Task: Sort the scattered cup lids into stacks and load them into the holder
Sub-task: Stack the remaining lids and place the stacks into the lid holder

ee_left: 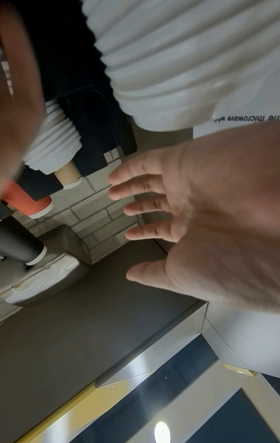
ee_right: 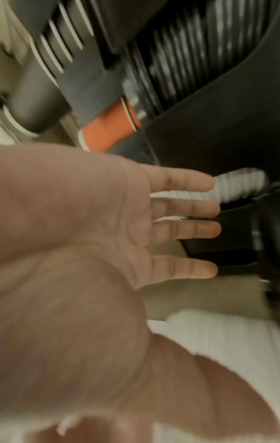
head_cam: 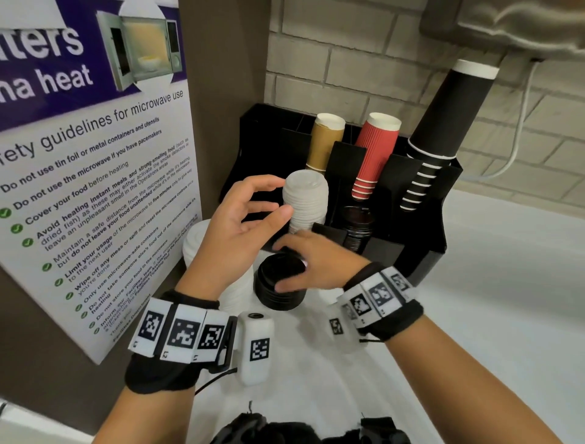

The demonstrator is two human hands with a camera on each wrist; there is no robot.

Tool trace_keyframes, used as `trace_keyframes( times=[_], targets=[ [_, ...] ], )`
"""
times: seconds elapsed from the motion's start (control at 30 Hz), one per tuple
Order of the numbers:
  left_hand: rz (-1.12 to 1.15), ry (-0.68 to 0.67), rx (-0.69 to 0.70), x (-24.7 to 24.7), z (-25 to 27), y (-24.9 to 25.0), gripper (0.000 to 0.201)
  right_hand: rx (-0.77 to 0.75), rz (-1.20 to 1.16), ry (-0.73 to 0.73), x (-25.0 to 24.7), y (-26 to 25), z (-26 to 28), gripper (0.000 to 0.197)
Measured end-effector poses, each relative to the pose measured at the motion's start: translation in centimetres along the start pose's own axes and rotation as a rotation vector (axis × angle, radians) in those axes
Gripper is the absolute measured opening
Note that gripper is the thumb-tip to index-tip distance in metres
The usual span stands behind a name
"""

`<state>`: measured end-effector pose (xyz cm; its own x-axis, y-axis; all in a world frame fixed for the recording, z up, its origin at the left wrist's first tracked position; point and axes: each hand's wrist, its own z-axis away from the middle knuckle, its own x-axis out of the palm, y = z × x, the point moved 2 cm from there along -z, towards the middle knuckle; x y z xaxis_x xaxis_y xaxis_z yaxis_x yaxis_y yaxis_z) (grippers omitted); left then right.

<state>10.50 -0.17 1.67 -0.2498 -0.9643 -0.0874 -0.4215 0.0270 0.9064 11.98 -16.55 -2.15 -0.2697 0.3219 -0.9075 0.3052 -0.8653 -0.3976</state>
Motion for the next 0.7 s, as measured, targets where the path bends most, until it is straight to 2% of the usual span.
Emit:
trace_keyframes(
  times=[0.07, 0.13, 0.23, 0.37, 0.43, 0.53, 0.63, 0.7],
  targets=[
    [0.001, -0.004, 0.005, -0.1, 0.1, 0.2, 0.031, 0.070, 0.060, -0.092, 1.8, -0.1, -0.9, 0.087],
    [-0.004, 0.002, 0.003, -0.3, 0.2, 0.3, 0.035, 0.117, 0.124, -0.137, 3.0, 0.1, -1.6, 0.096],
    [-0.003, 0.014, -0.003, -0.4, 0.2, 0.5, 0.039, 0.143, 0.146, -0.114, 3.7, 0.2, -2.3, 0.091],
    [0.005, 0.023, -0.013, -0.3, 0.3, 0.5, 0.039, 0.162, 0.053, -0.054, 3.1, 0.7, -2.1, 0.085],
    [0.014, 0.030, -0.007, -0.4, 0.3, 0.4, 0.037, 0.150, -0.083, 0.028, 1.5, 1.0, -1.2, 0.080],
    [0.013, 0.005, -0.004, -0.1, 0.3, 0.1, 0.037, 0.063, -0.449, 0.225, -1.0, 1.1, 1.0, 0.072],
    [-0.015, -0.089, -0.017, 0.8, 0.4, -0.3, 0.054, -0.016, -0.847, 0.326, -2.5, 0.3, 3.5, 0.066],
    [-0.022, -0.193, -0.056, 1.6, 0.5, -0.6, 0.074, -0.093, -0.963, 0.317, -2.8, -0.4, 4.7, 0.064]
  ],
)
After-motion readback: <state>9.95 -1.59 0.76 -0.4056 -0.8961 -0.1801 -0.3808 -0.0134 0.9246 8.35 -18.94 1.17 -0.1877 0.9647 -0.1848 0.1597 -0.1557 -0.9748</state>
